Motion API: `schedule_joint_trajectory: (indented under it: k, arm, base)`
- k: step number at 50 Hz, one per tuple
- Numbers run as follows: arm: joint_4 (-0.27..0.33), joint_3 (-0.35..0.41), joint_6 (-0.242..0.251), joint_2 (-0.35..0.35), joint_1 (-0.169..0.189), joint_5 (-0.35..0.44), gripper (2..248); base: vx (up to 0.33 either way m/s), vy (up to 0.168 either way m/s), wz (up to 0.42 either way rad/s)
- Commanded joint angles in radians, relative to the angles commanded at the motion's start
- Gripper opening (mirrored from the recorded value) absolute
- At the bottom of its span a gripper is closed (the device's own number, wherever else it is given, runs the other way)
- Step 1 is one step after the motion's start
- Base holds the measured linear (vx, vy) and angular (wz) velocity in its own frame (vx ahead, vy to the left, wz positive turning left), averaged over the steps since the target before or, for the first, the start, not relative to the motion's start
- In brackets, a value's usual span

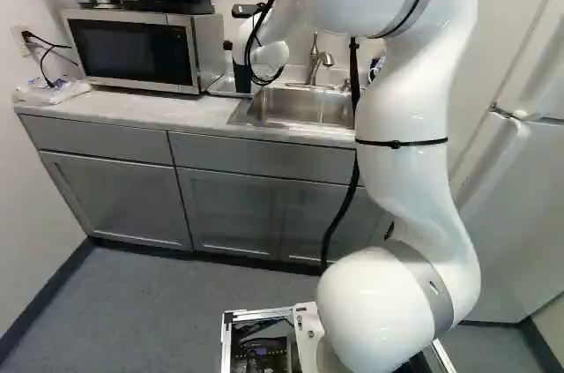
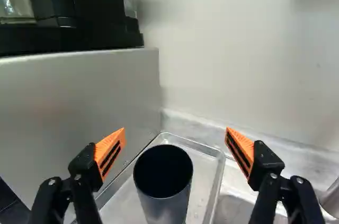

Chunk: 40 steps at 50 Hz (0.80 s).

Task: Rinse the cup and place it in the tray

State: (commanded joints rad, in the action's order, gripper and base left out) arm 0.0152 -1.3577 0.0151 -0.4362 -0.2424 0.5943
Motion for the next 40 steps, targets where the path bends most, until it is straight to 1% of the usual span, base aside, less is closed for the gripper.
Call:
schedule_joint_trajectory:
  k: [21, 40]
  arm:
    - [0.000, -0.005, 0.000, 0.032, 0.028, -0.032, 247]
    - [0.000, -0.016, 0.000, 0.056, 0.067, -0.037, 247]
  base:
    - [0.000, 0.000, 0.000]
    - [0.000, 0.000, 0.000]
